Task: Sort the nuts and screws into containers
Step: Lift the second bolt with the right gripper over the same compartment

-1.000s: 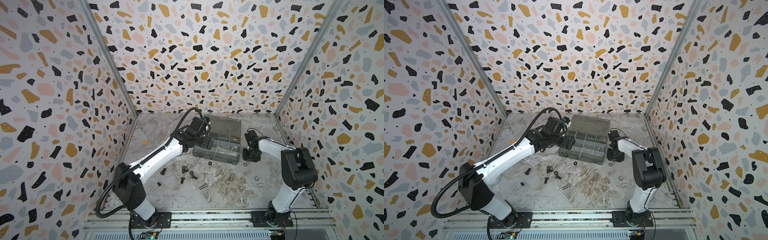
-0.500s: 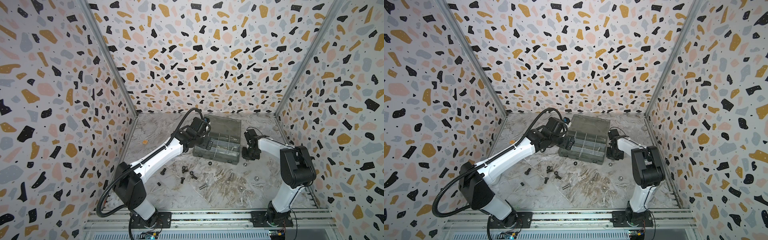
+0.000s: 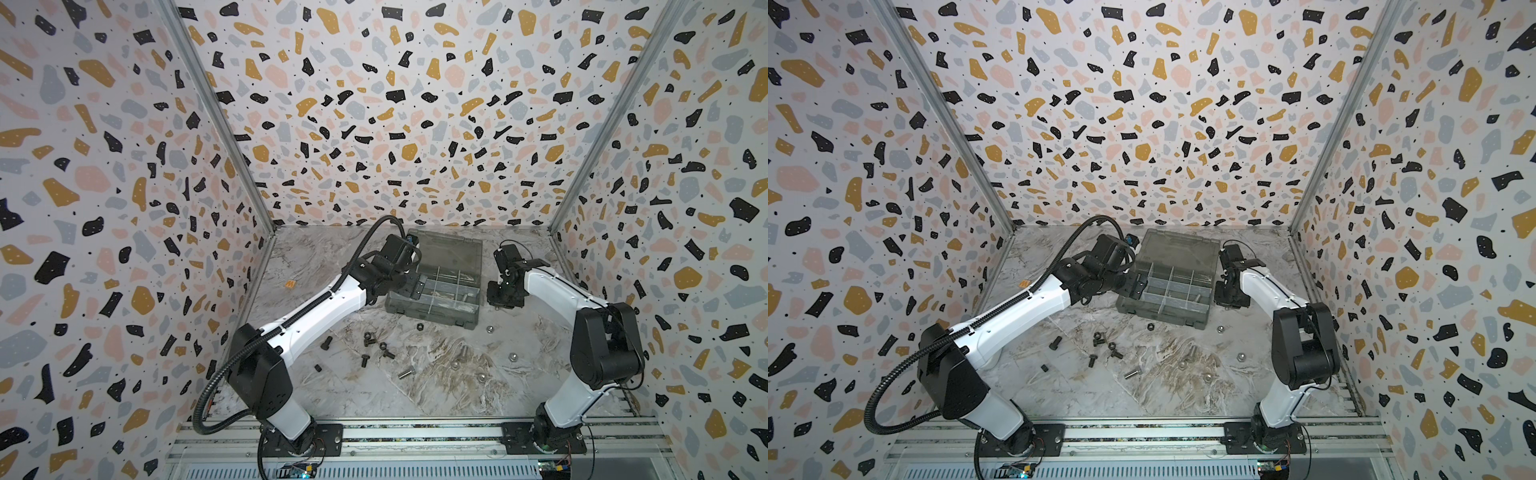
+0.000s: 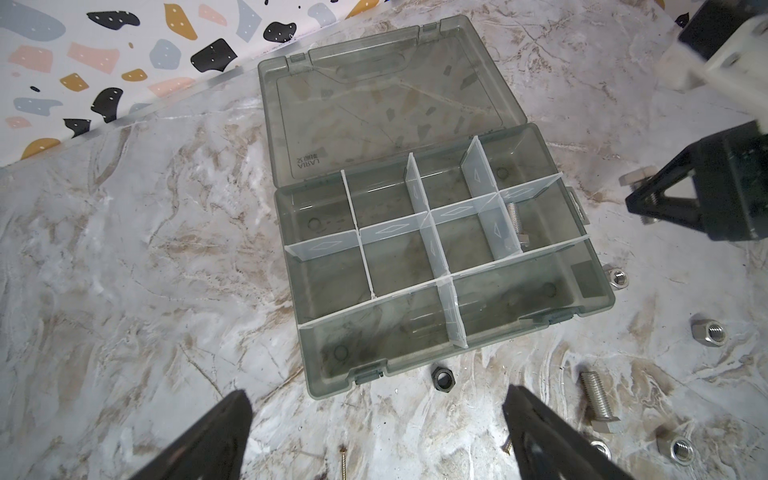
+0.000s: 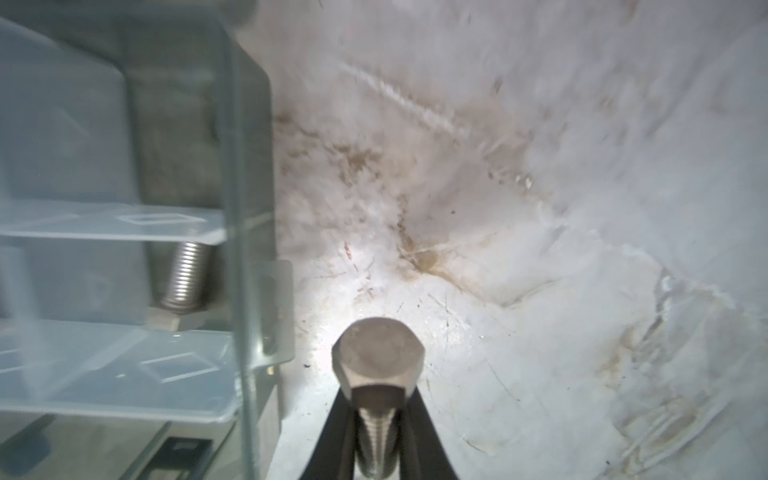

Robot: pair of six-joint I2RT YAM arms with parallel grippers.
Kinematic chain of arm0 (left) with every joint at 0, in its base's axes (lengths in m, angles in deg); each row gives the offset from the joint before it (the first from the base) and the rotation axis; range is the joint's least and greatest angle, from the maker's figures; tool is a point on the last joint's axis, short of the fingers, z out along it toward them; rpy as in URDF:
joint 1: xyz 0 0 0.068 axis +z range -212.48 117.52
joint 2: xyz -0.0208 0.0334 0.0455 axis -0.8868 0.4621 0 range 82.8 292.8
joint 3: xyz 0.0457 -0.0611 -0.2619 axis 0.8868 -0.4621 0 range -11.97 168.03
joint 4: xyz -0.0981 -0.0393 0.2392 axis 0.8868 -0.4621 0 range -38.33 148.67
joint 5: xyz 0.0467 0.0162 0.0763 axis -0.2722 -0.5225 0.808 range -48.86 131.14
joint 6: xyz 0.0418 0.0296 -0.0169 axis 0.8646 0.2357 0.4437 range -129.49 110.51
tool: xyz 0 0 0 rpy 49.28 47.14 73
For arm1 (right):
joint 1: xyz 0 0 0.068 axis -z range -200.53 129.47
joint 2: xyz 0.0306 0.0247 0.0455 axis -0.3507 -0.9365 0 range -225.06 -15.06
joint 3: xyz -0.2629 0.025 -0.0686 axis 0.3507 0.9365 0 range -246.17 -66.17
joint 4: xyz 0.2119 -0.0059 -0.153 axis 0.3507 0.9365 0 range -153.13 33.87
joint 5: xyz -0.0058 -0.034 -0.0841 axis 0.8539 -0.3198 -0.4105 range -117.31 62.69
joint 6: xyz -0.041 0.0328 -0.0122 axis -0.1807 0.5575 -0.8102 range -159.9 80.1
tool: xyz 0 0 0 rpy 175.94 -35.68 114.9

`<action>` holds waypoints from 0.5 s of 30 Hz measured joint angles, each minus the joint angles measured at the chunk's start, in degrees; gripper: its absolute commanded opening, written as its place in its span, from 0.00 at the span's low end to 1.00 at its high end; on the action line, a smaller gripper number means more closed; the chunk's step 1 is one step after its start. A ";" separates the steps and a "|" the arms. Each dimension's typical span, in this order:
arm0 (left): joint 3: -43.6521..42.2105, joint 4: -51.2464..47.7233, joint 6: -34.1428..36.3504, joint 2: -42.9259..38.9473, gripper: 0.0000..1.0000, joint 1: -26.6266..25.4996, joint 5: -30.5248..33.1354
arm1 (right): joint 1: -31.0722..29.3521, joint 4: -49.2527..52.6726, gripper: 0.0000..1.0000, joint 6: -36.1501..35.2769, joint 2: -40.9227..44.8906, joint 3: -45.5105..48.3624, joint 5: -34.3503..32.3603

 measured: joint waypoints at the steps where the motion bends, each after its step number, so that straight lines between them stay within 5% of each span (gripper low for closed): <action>1: 0.00 0.00 -0.02 0.00 0.96 0.00 0.00 | -0.26 0.39 0.06 0.02 0.20 -1.20 0.04; 15: -3.04 0.20 0.17 -2.91 0.96 0.00 -4.39 | -5.81 0.85 0.06 0.68 -5.60 -10.67 3.96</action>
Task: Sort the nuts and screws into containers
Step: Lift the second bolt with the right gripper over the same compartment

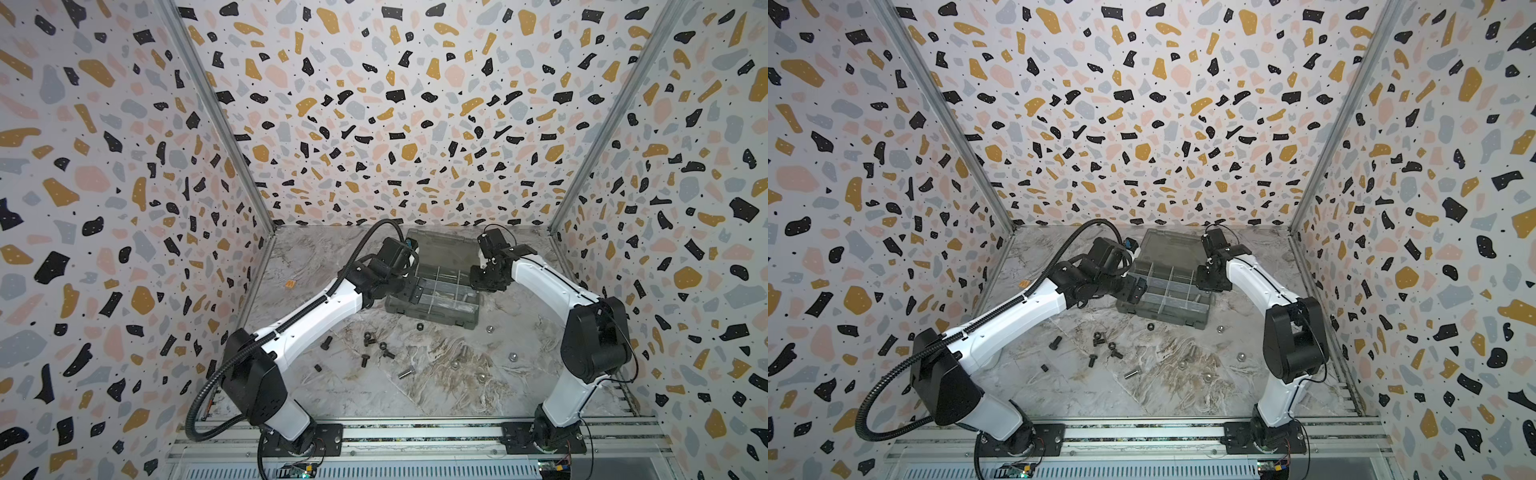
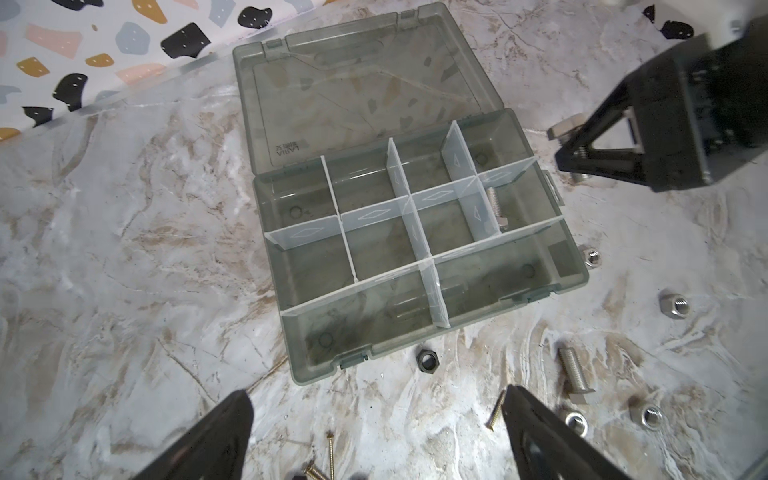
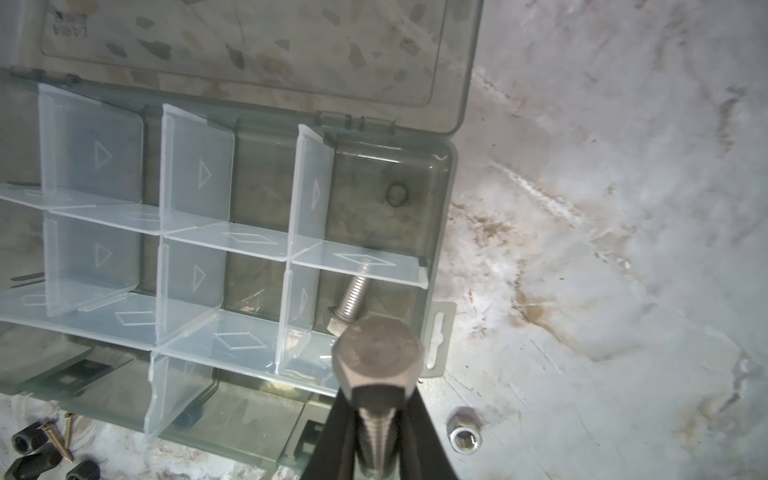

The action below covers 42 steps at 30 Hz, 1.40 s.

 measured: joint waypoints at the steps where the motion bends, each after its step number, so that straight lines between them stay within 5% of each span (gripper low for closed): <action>1: -0.33 0.13 0.04 -0.50 0.96 0.00 -0.98 | -0.07 -0.11 0.06 0.02 -0.79 -0.13 0.26; 20: -2.95 3.76 1.95 -2.56 0.97 0.00 -24.33 | -0.37 -2.69 0.11 0.11 -5.62 0.00 3.54; 42: -7.15 5.20 2.29 -3.39 0.97 0.00 -27.80 | -0.92 -5.42 0.14 0.13 -3.91 4.55 4.04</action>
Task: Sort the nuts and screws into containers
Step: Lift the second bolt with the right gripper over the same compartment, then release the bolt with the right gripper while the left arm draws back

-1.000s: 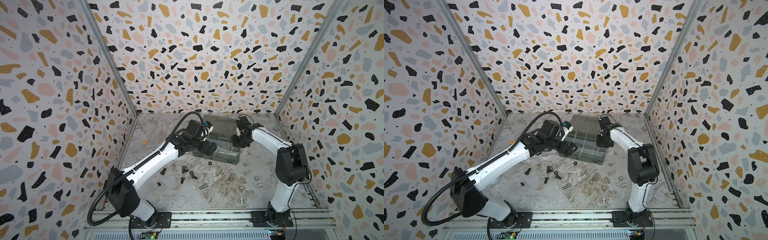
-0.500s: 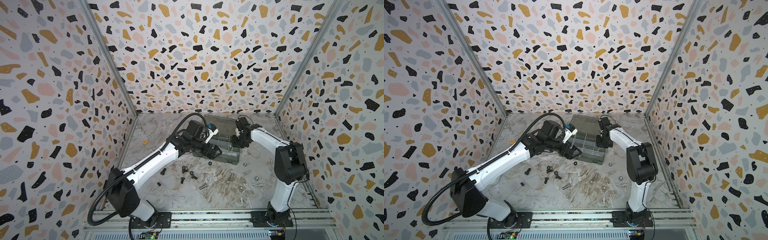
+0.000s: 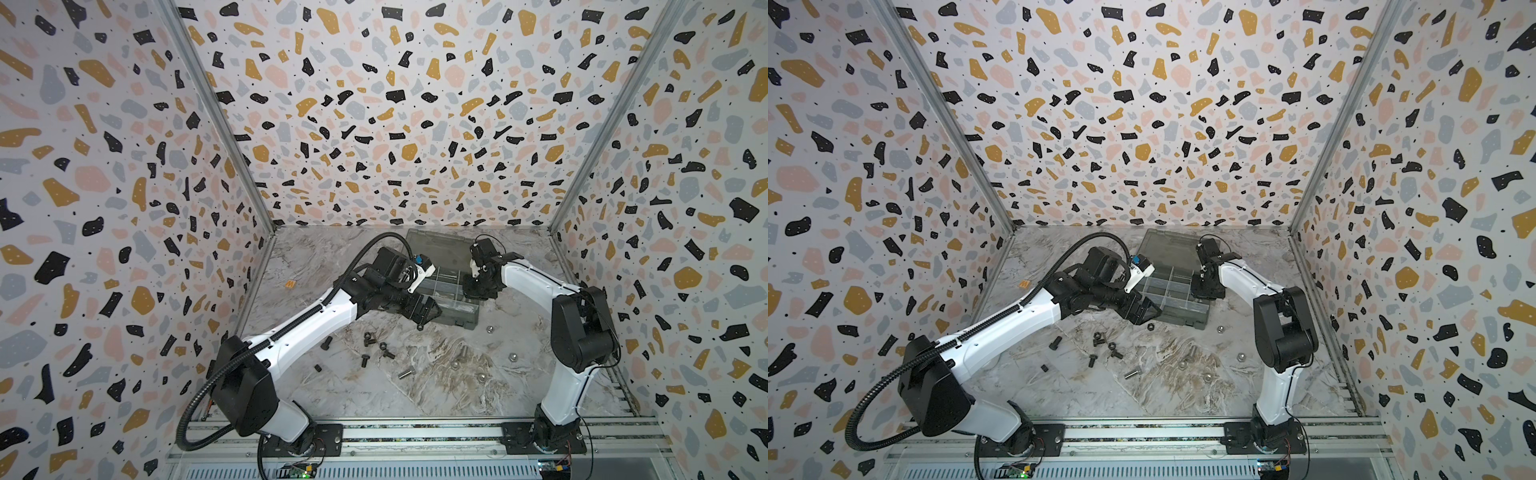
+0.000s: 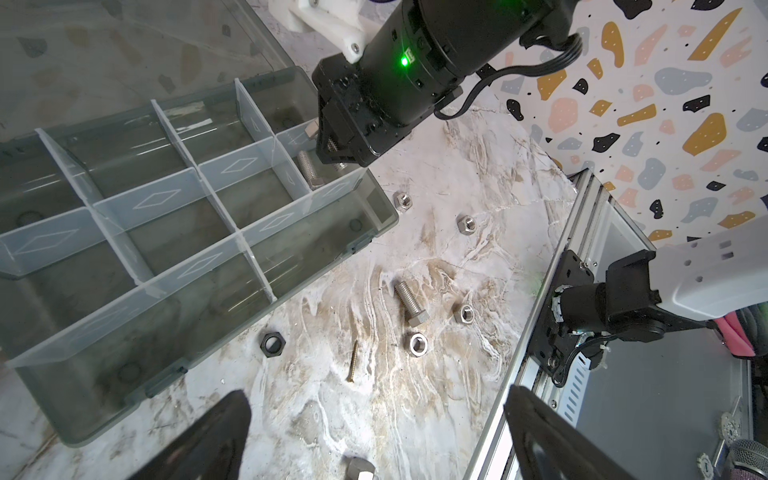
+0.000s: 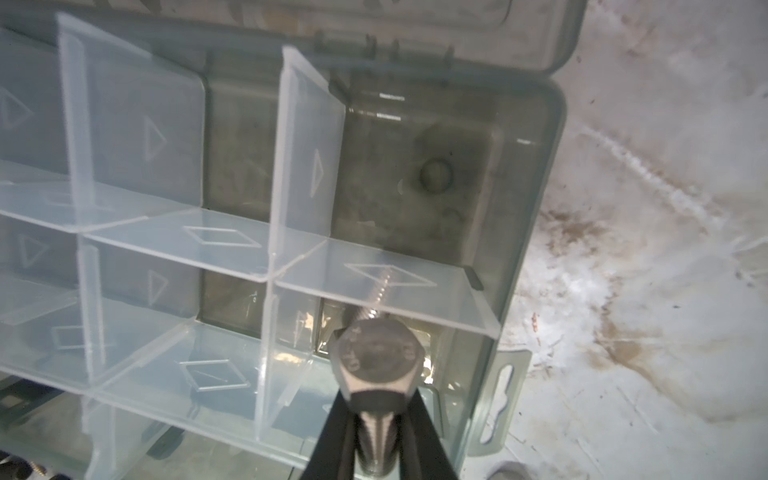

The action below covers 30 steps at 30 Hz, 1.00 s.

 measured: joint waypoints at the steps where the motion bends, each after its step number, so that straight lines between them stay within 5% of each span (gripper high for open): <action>1: -0.07 0.13 0.00 -0.15 0.97 0.00 0.02 | 0.00 0.11 0.14 0.00 0.00 0.17 0.00; 4: -0.66 0.66 -0.07 -1.03 0.97 0.00 0.13 | -0.11 0.17 0.14 0.02 0.00 0.31 -0.02; 9: -1.25 1.09 -0.42 -2.43 0.97 0.00 0.48 | -0.20 0.20 0.35 -0.13 0.00 0.28 0.04; 23: -9.44 0.37 -3.08 -10.01 0.97 0.00 4.33 | -4.74 5.70 0.36 -0.48 10.14 -1.09 0.83; 30: -18.58 -0.31 -7.63 -18.18 0.97 0.00 6.40 | -12.02 5.57 0.36 2.93 20.41 9.84 2.80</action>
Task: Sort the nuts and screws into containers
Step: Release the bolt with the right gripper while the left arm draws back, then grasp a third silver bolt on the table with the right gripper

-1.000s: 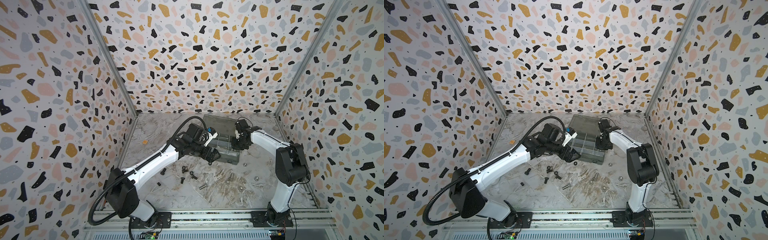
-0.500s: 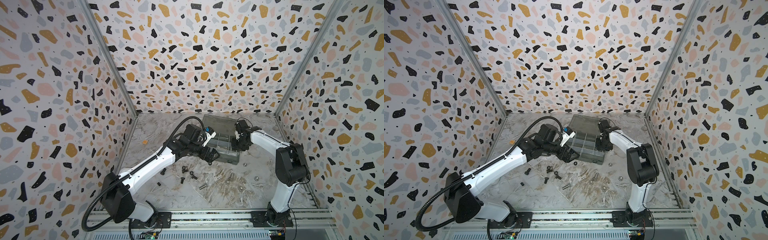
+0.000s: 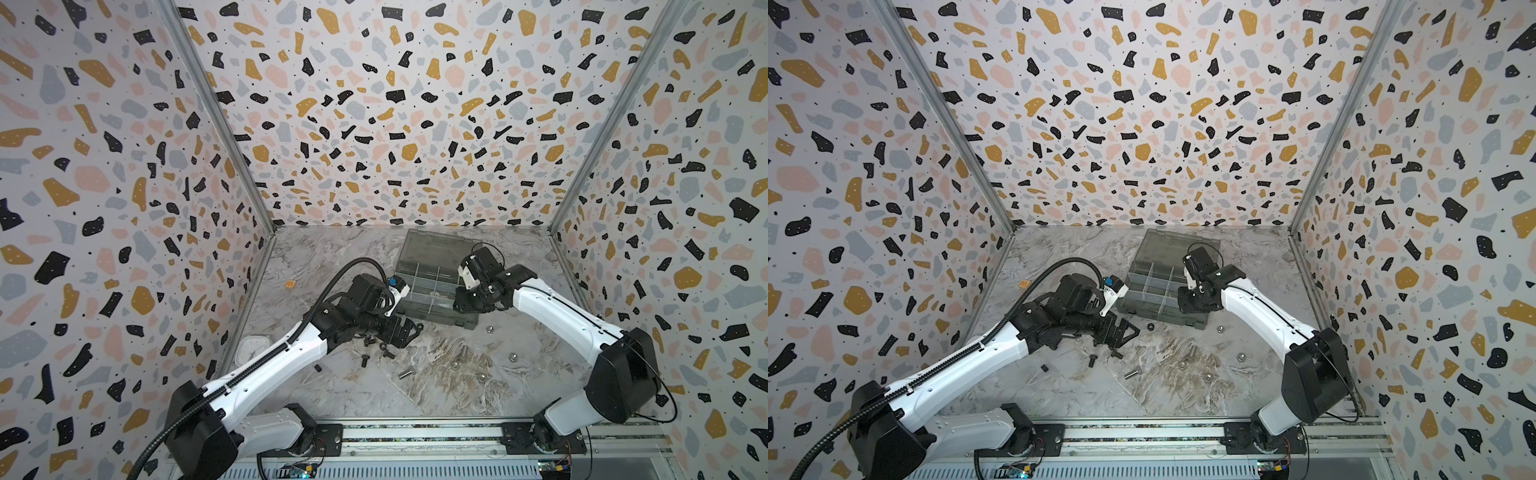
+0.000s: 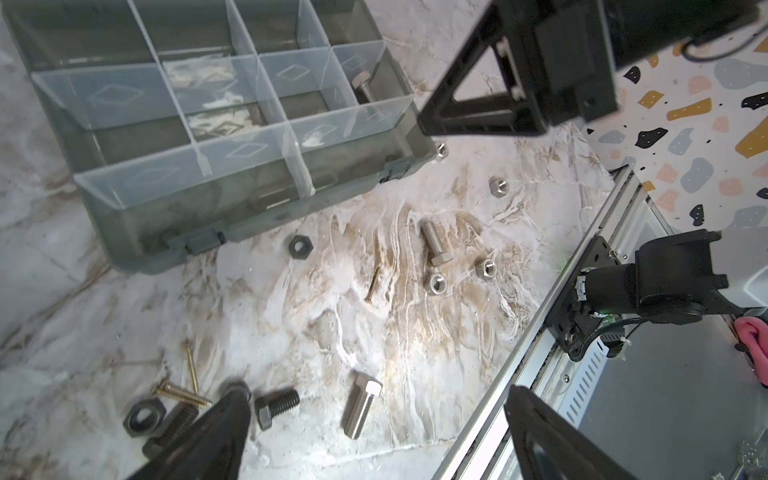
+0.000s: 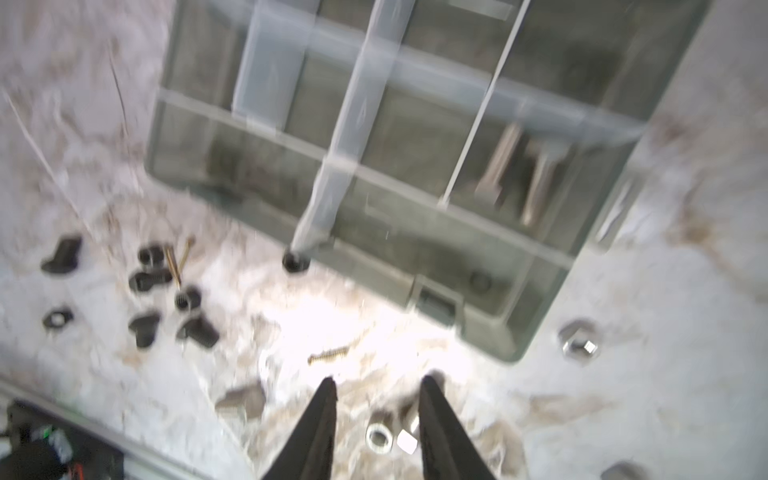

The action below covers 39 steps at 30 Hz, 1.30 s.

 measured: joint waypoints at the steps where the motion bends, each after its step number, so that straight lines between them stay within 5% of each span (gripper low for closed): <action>1: -0.79 0.04 -0.79 -0.68 0.97 -0.04 0.00 | -0.66 0.00 0.36 0.70 0.66 1.95 0.22; 9: -2.51 2.05 -5.29 -4.94 0.97 -2.99 -0.15 | -4.39 -1.51 0.39 7.23 5.75 15.56 0.68; 20: -2.60 4.13 -7.63 -5.49 0.97 -9.79 1.25 | -4.59 -6.27 0.39 11.87 8.76 22.80 0.74; 34: -3.39 4.15 -9.11 -8.20 0.97 -10.91 4.66 | -4.50 -10.10 0.37 13.00 3.32 23.06 -0.72; 39: -3.58 4.20 -9.18 -8.11 0.97 -10.91 5.44 | -4.26 -11.65 0.28 12.81 -0.85 22.43 -0.46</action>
